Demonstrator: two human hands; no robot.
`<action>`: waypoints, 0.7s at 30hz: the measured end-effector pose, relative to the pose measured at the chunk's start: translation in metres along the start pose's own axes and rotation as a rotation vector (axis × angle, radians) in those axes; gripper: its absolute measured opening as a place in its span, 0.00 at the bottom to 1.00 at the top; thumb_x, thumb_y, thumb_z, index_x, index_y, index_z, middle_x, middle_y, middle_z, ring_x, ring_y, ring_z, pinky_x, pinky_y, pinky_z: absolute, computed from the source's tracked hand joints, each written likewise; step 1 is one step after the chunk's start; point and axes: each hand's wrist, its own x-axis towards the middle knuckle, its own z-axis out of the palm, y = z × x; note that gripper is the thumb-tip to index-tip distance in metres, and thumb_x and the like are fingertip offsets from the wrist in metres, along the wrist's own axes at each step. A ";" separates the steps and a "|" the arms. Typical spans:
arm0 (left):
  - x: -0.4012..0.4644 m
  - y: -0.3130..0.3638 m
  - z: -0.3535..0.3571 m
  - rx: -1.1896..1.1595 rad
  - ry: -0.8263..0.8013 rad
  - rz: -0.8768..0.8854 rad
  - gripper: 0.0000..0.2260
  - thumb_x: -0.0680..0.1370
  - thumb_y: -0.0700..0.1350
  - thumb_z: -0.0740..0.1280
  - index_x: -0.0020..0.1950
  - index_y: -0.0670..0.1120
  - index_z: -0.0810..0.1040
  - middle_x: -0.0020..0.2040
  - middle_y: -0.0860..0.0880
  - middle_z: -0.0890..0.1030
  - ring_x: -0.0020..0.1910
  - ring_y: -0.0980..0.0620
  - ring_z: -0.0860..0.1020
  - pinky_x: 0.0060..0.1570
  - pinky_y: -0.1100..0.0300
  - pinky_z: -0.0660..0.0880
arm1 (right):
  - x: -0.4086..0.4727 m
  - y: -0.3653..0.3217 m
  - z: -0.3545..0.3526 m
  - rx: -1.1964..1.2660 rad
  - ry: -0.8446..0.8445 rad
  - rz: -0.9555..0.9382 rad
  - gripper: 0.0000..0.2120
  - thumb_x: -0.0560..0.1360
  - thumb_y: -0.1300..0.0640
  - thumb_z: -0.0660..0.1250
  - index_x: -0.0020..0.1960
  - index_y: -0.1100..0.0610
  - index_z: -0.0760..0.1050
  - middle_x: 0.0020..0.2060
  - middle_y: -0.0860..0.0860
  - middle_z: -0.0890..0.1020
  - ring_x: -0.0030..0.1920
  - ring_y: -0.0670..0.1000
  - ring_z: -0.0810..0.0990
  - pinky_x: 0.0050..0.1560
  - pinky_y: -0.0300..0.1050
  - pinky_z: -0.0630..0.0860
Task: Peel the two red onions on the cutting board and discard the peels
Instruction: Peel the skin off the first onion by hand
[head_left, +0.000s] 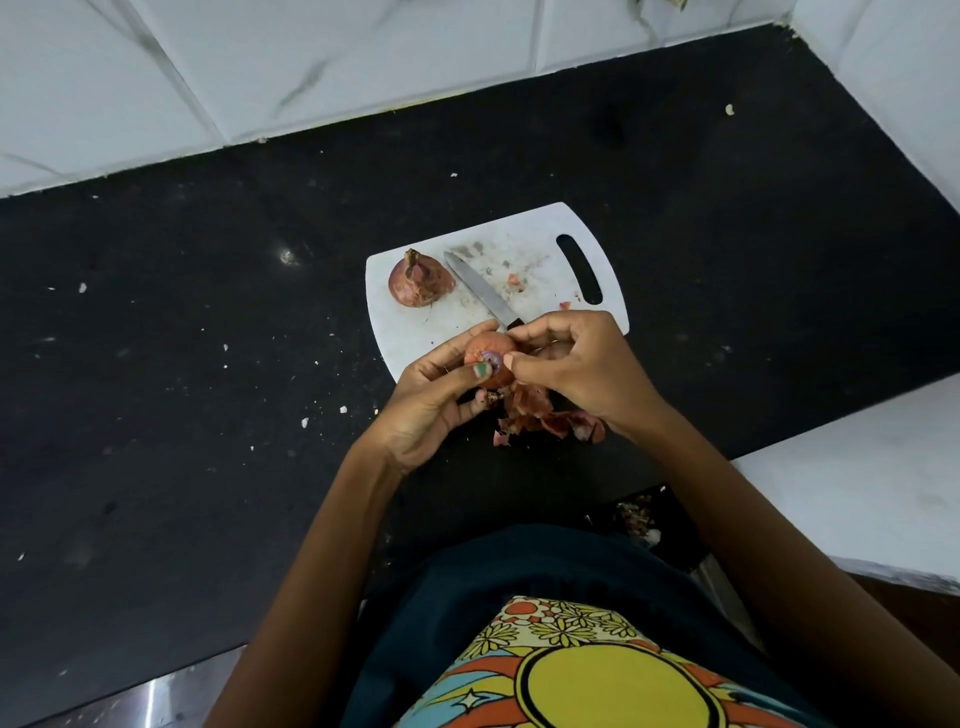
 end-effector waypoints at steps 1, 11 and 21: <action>0.000 0.000 0.001 0.001 0.005 0.002 0.20 0.70 0.38 0.68 0.61 0.48 0.78 0.49 0.51 0.83 0.42 0.58 0.81 0.39 0.68 0.77 | 0.000 0.000 -0.001 -0.008 -0.004 -0.006 0.13 0.68 0.62 0.75 0.52 0.61 0.82 0.43 0.50 0.85 0.41 0.46 0.84 0.45 0.40 0.81; 0.001 0.003 0.002 0.063 0.067 0.028 0.15 0.76 0.37 0.66 0.61 0.50 0.78 0.50 0.53 0.84 0.44 0.58 0.81 0.41 0.68 0.77 | -0.002 0.005 0.000 0.178 0.031 0.058 0.09 0.72 0.62 0.73 0.51 0.62 0.81 0.41 0.57 0.85 0.41 0.52 0.85 0.42 0.44 0.82; 0.002 0.001 0.001 -0.052 0.022 0.011 0.16 0.75 0.38 0.65 0.61 0.51 0.78 0.52 0.49 0.83 0.46 0.55 0.83 0.44 0.63 0.80 | -0.004 0.006 0.002 0.253 0.101 0.080 0.08 0.73 0.63 0.71 0.50 0.67 0.78 0.39 0.59 0.84 0.38 0.53 0.85 0.40 0.43 0.82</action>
